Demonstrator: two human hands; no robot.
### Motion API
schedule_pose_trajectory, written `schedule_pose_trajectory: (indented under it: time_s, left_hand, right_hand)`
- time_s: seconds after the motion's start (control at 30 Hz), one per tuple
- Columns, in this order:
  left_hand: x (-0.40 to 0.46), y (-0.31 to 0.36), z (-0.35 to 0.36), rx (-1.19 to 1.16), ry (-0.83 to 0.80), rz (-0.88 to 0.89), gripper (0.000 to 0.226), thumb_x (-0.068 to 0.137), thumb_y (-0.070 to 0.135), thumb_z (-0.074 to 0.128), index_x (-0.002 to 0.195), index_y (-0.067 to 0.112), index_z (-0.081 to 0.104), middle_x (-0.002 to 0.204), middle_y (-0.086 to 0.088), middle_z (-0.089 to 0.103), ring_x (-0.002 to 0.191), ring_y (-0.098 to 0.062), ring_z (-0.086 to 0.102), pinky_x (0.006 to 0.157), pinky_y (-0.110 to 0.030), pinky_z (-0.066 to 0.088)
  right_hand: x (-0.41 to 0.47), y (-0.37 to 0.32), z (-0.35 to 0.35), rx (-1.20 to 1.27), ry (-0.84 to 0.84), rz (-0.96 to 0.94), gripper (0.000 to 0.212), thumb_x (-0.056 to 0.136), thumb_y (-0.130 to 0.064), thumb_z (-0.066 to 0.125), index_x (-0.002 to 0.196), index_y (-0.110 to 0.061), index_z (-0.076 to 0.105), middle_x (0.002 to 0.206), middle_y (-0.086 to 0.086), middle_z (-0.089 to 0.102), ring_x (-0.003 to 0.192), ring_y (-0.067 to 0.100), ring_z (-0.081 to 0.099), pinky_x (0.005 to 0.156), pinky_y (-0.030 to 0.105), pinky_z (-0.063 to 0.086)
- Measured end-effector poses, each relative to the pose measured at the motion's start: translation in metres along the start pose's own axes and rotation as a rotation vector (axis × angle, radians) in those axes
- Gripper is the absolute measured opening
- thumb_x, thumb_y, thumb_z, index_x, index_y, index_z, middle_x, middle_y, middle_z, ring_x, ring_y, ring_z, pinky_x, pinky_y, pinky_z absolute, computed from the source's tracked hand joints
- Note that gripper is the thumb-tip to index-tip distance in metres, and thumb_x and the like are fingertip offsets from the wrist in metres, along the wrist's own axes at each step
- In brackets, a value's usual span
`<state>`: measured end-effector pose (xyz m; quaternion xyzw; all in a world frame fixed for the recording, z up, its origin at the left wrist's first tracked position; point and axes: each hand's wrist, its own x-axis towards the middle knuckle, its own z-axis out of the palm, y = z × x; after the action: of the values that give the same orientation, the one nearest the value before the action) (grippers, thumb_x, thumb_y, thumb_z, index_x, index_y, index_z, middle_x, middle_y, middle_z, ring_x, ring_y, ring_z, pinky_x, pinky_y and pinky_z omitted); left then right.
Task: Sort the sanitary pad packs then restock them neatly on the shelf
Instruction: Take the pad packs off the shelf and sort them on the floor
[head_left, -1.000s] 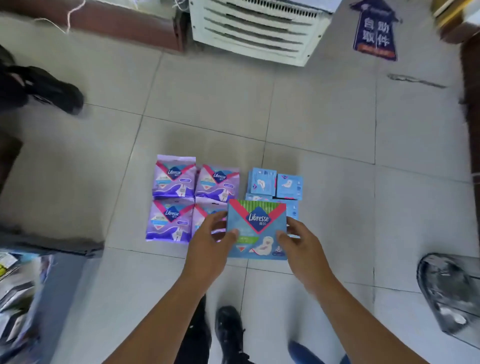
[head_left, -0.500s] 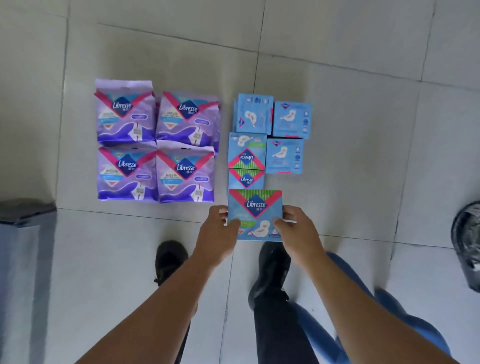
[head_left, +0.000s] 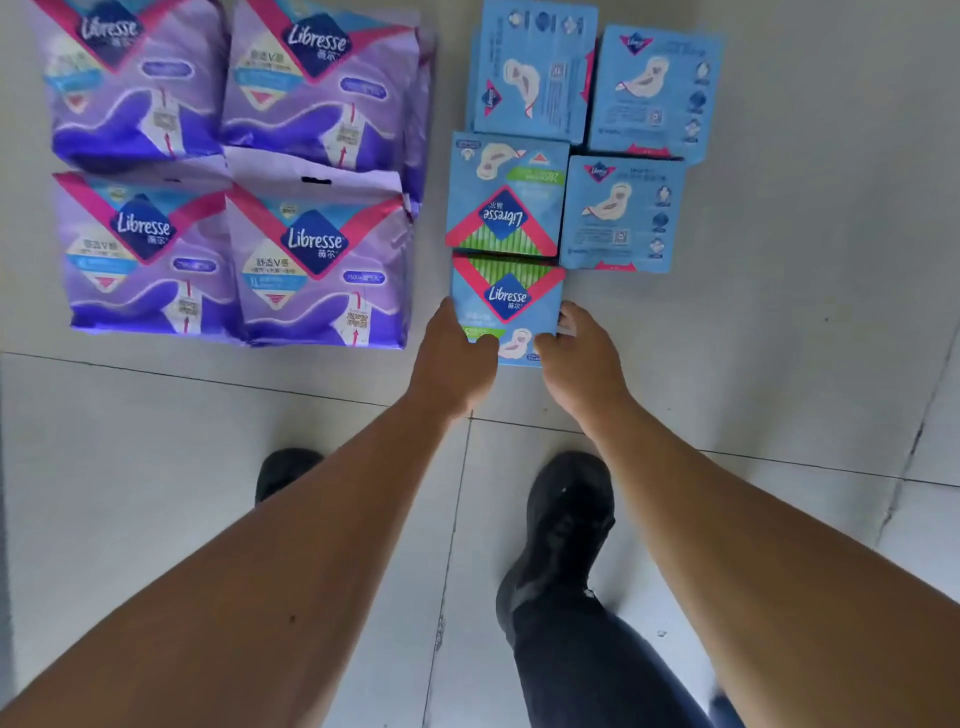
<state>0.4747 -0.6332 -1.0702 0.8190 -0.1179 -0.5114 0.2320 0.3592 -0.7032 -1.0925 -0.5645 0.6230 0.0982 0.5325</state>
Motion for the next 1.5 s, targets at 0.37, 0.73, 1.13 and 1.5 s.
schedule_pose_trajectory:
  time_s: [0.37,0.73,1.13,1.5]
  left_hand:
    - [-0.049,0.026,-0.038,0.054,0.06,0.136,0.037,0.093,0.01,0.051,0.13,0.013,0.047,0.124,0.001,0.053,0.113,-0.014,0.051,0.075,-0.004,0.034]
    - [-0.275,0.114,-0.285,0.238,0.568,0.372,0.036,0.093,0.031,0.052,0.127,0.02,0.057,0.125,0.0,0.062,0.111,-0.024,0.057,0.091,-0.037,0.045]
    - [-0.457,0.08,-0.462,0.116,1.096,0.107,0.044,0.089,0.035,0.053,0.13,0.02,0.054,0.123,-0.004,0.06,0.118,-0.028,0.051,0.097,-0.046,0.042]
    - [-0.493,-0.054,-0.549,-0.125,1.244,-0.229,0.049,0.091,0.04,0.055,0.138,0.028,0.046,0.134,-0.003,0.051,0.125,-0.026,0.045,0.1,-0.047,0.043]
  right_hand:
    - [-0.059,-0.043,-0.027,-0.306,0.088,-0.214,0.041,0.097,-0.023,0.05,0.137,-0.017,0.046,0.134,0.005,0.055,0.124,0.022,0.051,0.096,0.032,0.043]
    - [-0.314,-0.297,-0.059,-0.674,0.18,-0.902,0.044,0.091,-0.027,0.053,0.133,-0.012,0.053,0.128,0.008,0.06,0.116,0.029,0.055,0.087,0.041,0.049]
    - [-0.494,-0.484,0.024,-0.94,-0.031,-1.437,0.052,0.086,-0.034,0.04,0.129,-0.009,0.055,0.128,0.009,0.06,0.108,0.032,0.059,0.073,0.042,0.052]
    - [-0.551,-0.493,0.192,-0.85,-0.337,-1.575,0.054,0.093,-0.033,0.054,0.142,-0.015,0.041,0.134,0.007,0.052,0.117,0.029,0.051,0.087,0.042,0.048]
